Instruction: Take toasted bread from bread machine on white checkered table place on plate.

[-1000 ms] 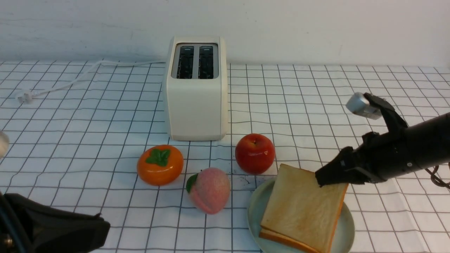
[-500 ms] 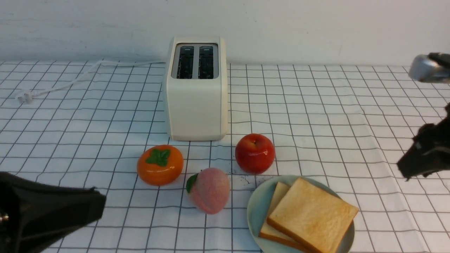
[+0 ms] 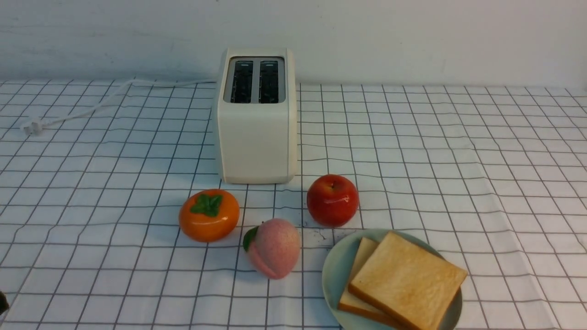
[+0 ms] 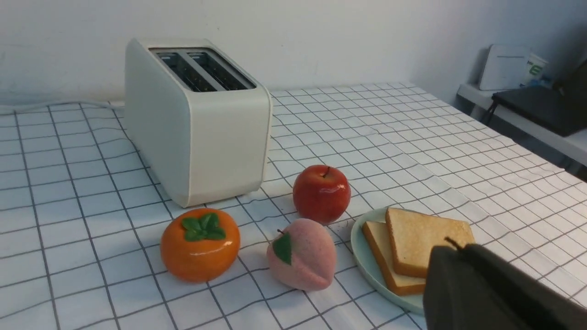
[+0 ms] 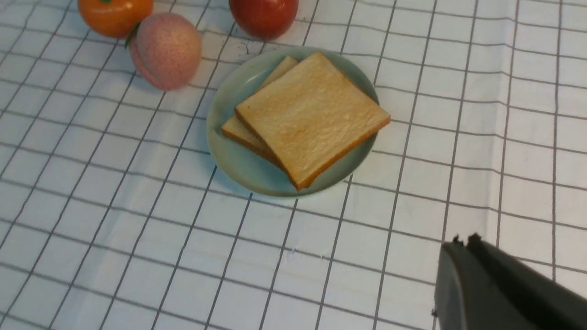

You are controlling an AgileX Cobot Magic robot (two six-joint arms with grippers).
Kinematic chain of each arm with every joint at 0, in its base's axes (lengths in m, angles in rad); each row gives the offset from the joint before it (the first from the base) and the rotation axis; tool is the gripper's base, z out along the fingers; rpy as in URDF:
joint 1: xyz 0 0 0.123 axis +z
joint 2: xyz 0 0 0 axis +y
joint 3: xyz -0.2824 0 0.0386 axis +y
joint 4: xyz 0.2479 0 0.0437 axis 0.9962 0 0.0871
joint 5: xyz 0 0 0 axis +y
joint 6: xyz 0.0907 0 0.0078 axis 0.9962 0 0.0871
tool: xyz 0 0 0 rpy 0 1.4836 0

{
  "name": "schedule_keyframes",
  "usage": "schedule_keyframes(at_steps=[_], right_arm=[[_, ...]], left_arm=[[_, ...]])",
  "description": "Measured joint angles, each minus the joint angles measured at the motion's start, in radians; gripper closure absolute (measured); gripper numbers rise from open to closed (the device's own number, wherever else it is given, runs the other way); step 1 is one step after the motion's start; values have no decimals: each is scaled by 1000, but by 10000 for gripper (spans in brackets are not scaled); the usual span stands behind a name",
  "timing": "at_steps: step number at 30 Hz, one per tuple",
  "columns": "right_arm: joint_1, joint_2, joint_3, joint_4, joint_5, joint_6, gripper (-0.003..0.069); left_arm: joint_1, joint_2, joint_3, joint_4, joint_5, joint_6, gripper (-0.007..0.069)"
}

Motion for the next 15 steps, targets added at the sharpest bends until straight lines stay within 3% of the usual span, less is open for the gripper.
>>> schedule_keyframes(at_steps=[5,10,15], right_arm=[[0,-174,214,-4,-281,137,659],[0,-202,371,4,-567,182,655],[0,-202,468,6,-684,191,653]], left_arm=[[0,-49,102,46,-78,-4,638],[0,-49,157,56,-85,-5,638],[0,-49,200,58,-84,-5,638]])
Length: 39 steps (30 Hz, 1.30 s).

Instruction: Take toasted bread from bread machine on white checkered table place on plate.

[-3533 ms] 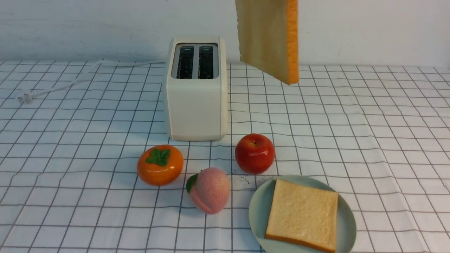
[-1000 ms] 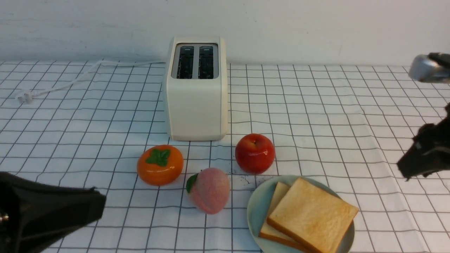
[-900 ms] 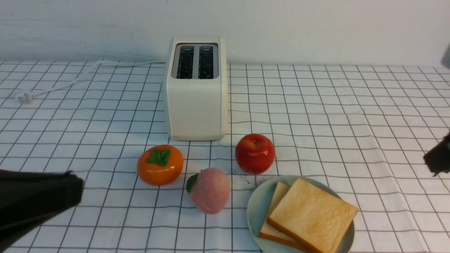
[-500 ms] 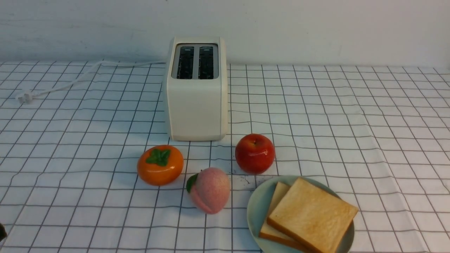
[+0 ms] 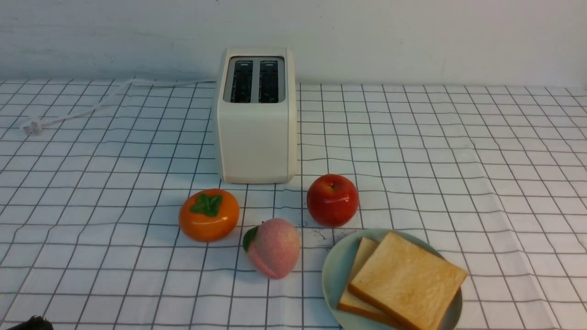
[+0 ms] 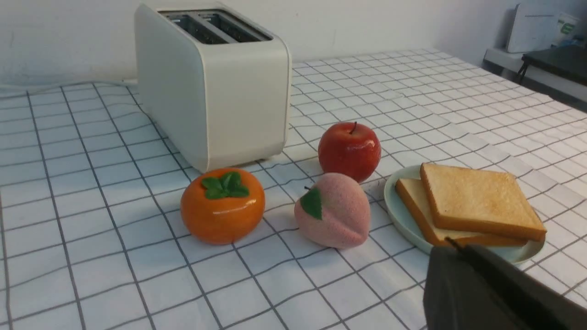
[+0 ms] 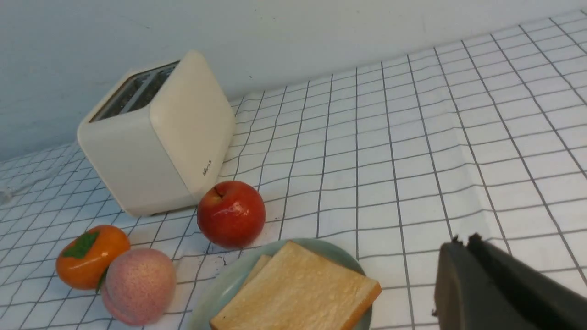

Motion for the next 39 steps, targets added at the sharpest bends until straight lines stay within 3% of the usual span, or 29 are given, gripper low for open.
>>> schedule_keyframes(at_steps=[10,19,39], right_arm=[[0,0,121,1,-15,3,641],[0,-137,343,-150,-66,-19,678],[0,-139,347,-175,-76,-8,677]], left_arm=[[0,0,9,0,60,0,638],[0,0,9,2,65,0,638],[0,0,9,6,70,0,637]])
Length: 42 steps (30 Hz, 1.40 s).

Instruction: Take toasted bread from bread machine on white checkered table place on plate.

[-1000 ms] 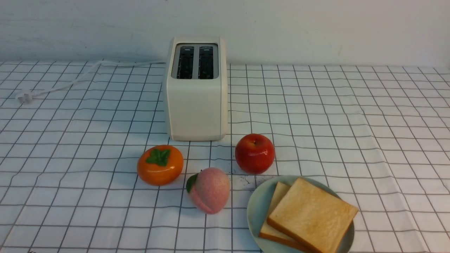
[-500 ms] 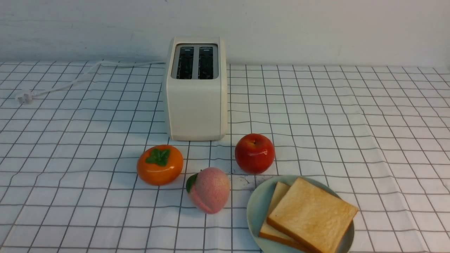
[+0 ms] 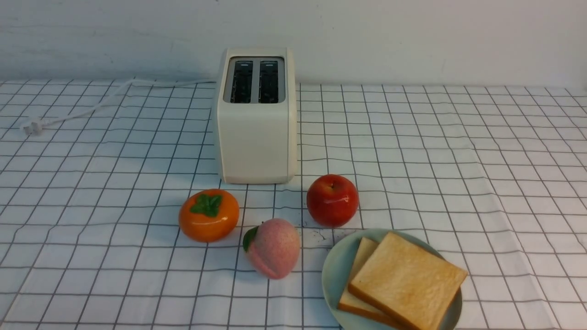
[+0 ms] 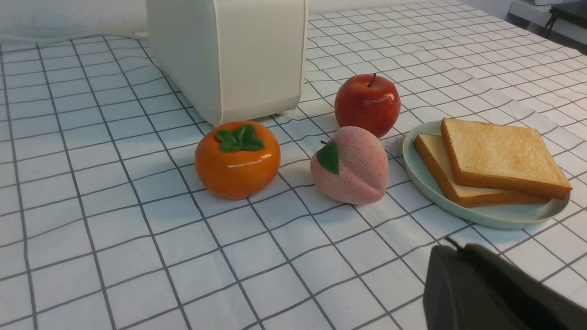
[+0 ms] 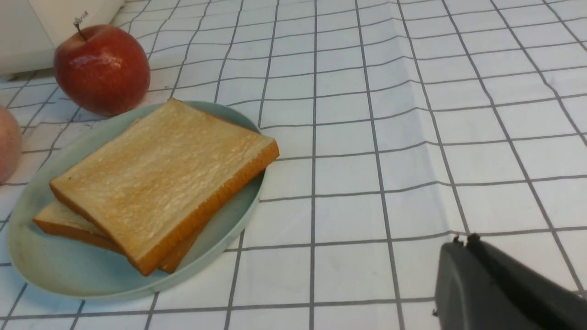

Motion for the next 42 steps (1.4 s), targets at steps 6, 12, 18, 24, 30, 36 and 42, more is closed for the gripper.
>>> schedule_keyframes(at_steps=[6,12,18,24,30,36,42], right_arm=[[0,0,0,0,0,1,674],[0,0,0,0,-1,3,669],[0,0,0,-1,-1,4,669],[0,0,0,-1,-1,4,664],[0,0,0,-1,-1,4,659],[0,0,0,-1,-1,6,658],[0,0,0,-1,-1,7,655]], left_arm=[[0,0,0,0,0,0,632],[0,0,21,-1,-11,0,627],[89,0,78,-53,-78,18,637],[399,0,116,-233,-222,70,637],[562,-38,246,-414,-312,164,637],[570,-59,267,-436,-122,181,637],[575,-59,267,-444,-98,172,637]])
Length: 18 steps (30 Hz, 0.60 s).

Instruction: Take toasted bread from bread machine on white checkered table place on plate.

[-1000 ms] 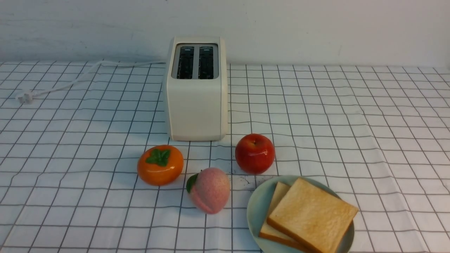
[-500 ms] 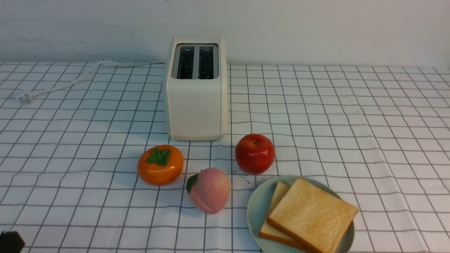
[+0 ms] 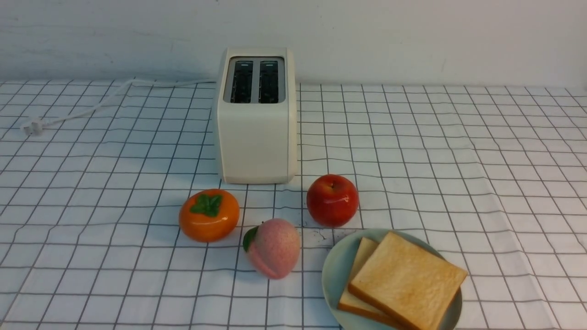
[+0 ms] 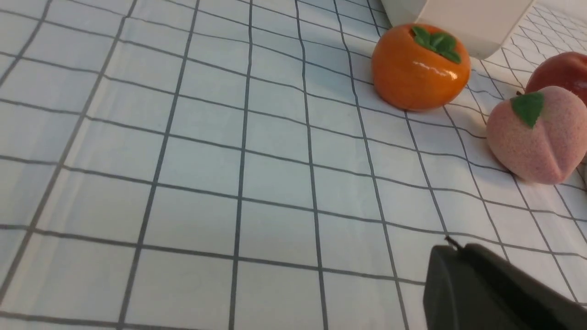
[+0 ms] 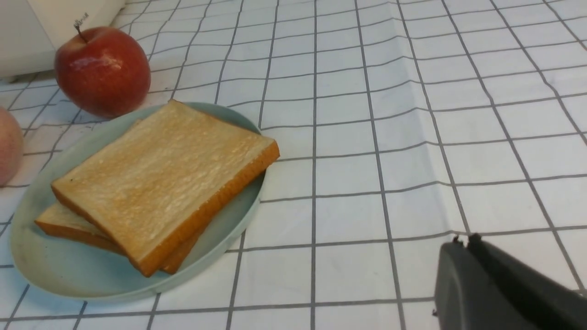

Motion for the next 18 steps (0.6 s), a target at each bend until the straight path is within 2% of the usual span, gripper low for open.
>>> schedule_keyframes(at_steps=[18], right_arm=[[0,0,0,0,0,0,641]], left_arm=[[0,0,0,-3,0,-4,637]])
